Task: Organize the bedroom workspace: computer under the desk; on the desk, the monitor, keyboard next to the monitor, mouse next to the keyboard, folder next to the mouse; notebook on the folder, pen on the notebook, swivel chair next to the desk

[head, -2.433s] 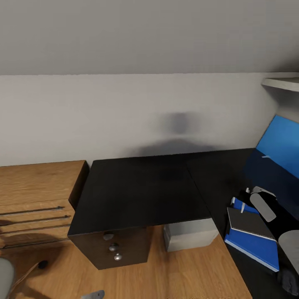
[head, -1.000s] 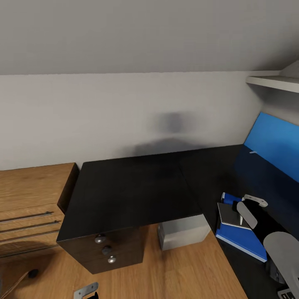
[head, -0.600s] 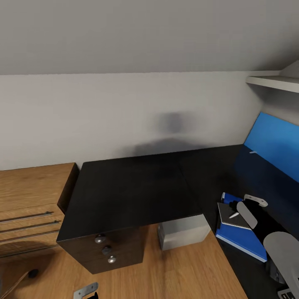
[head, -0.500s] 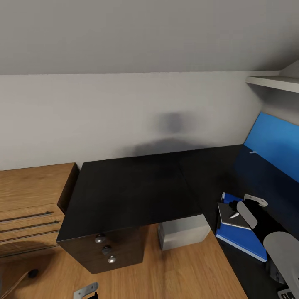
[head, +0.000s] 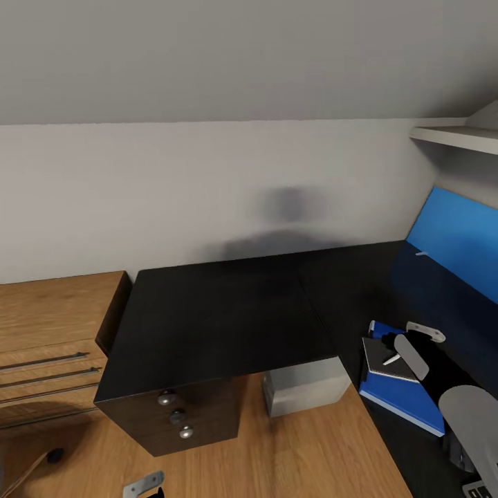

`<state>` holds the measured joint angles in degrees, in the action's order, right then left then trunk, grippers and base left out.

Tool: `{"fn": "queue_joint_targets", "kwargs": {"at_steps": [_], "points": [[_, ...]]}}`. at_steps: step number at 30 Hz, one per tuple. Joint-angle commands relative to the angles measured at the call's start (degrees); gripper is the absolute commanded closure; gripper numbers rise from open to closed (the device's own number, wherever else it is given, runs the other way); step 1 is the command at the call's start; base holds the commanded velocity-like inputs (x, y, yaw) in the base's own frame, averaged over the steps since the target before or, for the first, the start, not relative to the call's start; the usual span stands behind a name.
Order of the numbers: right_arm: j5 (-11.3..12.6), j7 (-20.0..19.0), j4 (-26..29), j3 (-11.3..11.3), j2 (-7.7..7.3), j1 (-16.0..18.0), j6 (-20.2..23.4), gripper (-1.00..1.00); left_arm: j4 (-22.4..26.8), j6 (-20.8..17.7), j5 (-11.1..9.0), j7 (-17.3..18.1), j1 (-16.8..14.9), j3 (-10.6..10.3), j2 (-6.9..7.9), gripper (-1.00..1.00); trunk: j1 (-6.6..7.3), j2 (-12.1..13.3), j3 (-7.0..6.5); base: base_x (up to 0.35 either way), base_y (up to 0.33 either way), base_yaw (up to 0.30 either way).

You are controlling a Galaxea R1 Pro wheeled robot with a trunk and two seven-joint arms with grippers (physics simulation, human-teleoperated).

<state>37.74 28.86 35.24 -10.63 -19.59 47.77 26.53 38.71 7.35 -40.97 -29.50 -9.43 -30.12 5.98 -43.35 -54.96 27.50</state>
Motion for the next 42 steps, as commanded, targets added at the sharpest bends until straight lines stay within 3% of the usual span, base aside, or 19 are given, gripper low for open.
{"fn": "queue_joint_targets", "kwargs": {"at_steps": [1, 21, 25, 28, 29, 33, 34, 37, 42], "points": [[0.5, 0.5, 0.7, -0.4, -0.09, 0.0, 0.2, -1.0, 0.1, 0.4, -0.6, -0.4, -0.1, -0.5, 0.08, -1.0, -0.01, 0.0, 0.06, 0.0, 0.0, 0.0], [0.6, 0.7, 6.2, -0.2, -0.09, -0.2, 0.3, -1.0, -0.1, 0.3, -0.6, -0.4, -0.1, -0.5, 0.06, -1.0, -0.01, 0.0, 0.06, 0.0, 0.0, 0.0], [0.6, 1.7, 12.2, -0.3, -0.06, -3.3, 0.3, -1.0, -0.1, 0.4, -0.6, -0.5, -0.1, -0.5, 0.01, -1.0, -0.01, 0.0, 0.06, 0.0, 0.0, 0.0], [0.7, 4.5, 18.8, -0.8, 0.4, -7.2, 0.2, -1.0, -0.6, 0.4, -0.6, -0.5, -0.1, -0.5, 0.0, -1.0, -0.01, 0.0, 0.06, 0.0, 0.0, 0.0], [0.8, 5.1, 19.8, -1.0, 0.85, -7.7, 0.2, -1.0, -0.8, 0.4, -0.6, -0.5, -0.1, -0.5, 0.0, -1.0, -0.01, 0.0, 0.06, 0.0, 0.0, 0.0], [0.6, 7.0, 22.8, -3.0, 5.31, -9.4, 0.1, -1.0, -1.4, 0.4, -0.4, -0.4, -0.1, -0.6, -0.01, -1.0, -0.01, 0.0, 0.06, 0.0, 0.0, 0.0], [0.6, 7.3, 23.5, -6.1, 8.19, -9.9, 0.0, -1.0, -1.7, 0.4, -0.4, -0.4, -0.1, -0.6, -0.01, -1.0, -0.01, 0.0, 0.06, 0.0, 0.0, 0.0], [0.7, 7.3, 23.6, -10.3, 10.18, -10.0, -0.2, -1.0, -2.6, 0.4, -0.2, -0.4, -0.1, -0.7, -0.01, -1.0, -0.01, 0.0, 0.06, 0.0, 0.0, 0.0], [0.7, 7.3, 23.6, -12.0, 11.51, -10.0, -0.3, -1.0, -3.1, 0.4, -0.1, -0.4, -0.1, -0.8, -0.05, -1.0, -0.01, 0.0, 0.06, 0.0, 0.0, 0.0]]}}
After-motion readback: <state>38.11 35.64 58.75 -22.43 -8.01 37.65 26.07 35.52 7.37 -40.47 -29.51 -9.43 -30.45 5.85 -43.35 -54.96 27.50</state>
